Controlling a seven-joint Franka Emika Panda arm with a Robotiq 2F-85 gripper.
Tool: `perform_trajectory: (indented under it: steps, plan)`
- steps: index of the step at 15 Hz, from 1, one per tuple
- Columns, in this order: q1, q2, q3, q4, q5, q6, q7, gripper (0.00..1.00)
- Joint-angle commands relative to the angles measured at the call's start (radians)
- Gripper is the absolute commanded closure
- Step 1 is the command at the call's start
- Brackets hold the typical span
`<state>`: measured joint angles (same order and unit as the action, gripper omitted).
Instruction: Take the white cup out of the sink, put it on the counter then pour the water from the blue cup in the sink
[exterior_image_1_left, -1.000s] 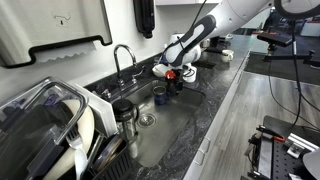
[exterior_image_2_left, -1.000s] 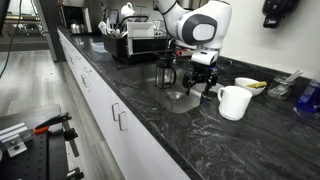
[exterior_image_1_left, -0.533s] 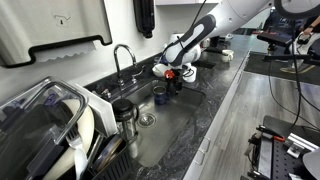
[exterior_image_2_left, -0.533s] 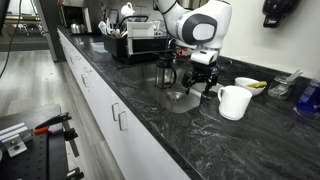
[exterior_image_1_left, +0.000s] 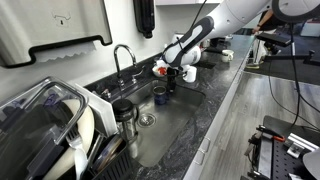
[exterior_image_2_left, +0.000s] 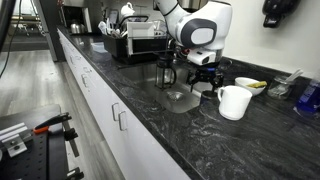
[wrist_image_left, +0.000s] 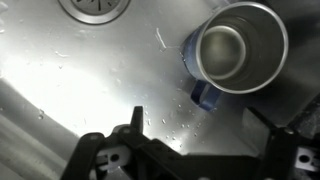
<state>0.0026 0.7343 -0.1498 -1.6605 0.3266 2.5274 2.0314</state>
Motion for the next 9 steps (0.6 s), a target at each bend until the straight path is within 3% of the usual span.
perform_trajectory:
  steps: [1, 9]
  plan:
    - [0.020, 0.042, -0.034, 0.017, -0.005, 0.042, 0.168, 0.00]
    - [0.006, 0.095, -0.010, 0.050, -0.007, 0.052, 0.367, 0.00]
